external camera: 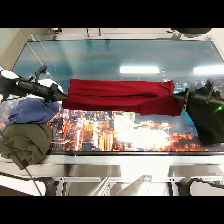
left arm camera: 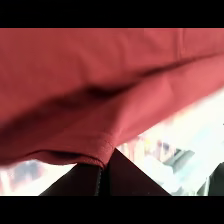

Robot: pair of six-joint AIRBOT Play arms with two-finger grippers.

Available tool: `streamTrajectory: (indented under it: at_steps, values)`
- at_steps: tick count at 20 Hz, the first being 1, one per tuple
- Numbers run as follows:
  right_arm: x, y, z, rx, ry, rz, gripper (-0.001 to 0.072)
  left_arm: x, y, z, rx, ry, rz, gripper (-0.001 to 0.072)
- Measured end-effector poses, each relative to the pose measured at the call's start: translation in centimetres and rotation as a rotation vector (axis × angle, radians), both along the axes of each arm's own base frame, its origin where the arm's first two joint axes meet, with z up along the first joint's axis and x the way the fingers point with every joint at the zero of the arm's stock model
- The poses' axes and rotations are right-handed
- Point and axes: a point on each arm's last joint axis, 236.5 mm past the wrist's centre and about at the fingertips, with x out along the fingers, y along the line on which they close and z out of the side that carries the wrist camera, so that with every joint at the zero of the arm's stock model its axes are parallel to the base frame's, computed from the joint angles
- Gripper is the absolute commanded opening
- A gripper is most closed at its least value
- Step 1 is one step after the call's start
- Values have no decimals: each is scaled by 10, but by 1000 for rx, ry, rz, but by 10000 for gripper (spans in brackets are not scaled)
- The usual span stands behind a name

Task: Fold the shirts.

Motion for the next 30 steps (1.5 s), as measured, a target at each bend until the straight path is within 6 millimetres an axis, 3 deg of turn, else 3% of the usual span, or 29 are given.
streamTrajectory:
  at_steps: [4, 5, 6, 8, 13, 15, 17, 18, 19, 20, 21, 22, 26, 30]
  values:
    - [55, -5, -25, -12, -1, -9, 47, 43, -2, -27, 2, -13, 10, 22]
    - [68, -6, -34, -15, -5, -13, 196, 52, -4, -34, 2, -18, 9, 21]
    - [80, -7, -43, -19, -11, -16, 292, 61, -5, -42, 4, -22, 7, 20]
    - [97, -9, -55, -28, -33, -16, 292, 74, -8, -56, 3, -16, 6, 12]
    - [127, -34, -51, -105, -152, -26, 309, 85, -8, -70, -13, 10, -16, 13]
    - [131, -48, -49, -145, -173, -26, 440, 86, -3, -69, -16, 17, -8, 15]
    - [129, -59, -49, -166, -170, -20, 441, 84, 2, -68, -22, 30, -3, 23]
    - [127, -63, -50, -175, -169, -13, 485, 82, 3, -68, -27, 42, -2, 35]
    - [125, -65, -51, -178, -163, -2, 603, 80, 5, -67, -32, 48, -6, 263]
    - [121, -66, -52, -183, -160, 15, 642, 77, 5, -65, -41, 60, -12, 438]
    - [117, -66, -53, -187, -154, 35, 641, 74, 5, -64, -46, 72, -17, 673]
    - [109, -65, -58, -194, -131, 64, 642, 70, 5, -63, -53, 87, -28, 718]
    - [85, -70, -83, -276, -30, 155, 642, 64, 6, -54, -63, 99, -41, 717]
    - [75, -71, -100, -335, 23, 195, 641, 79, 23, -27, -42, 23, -1, 714]
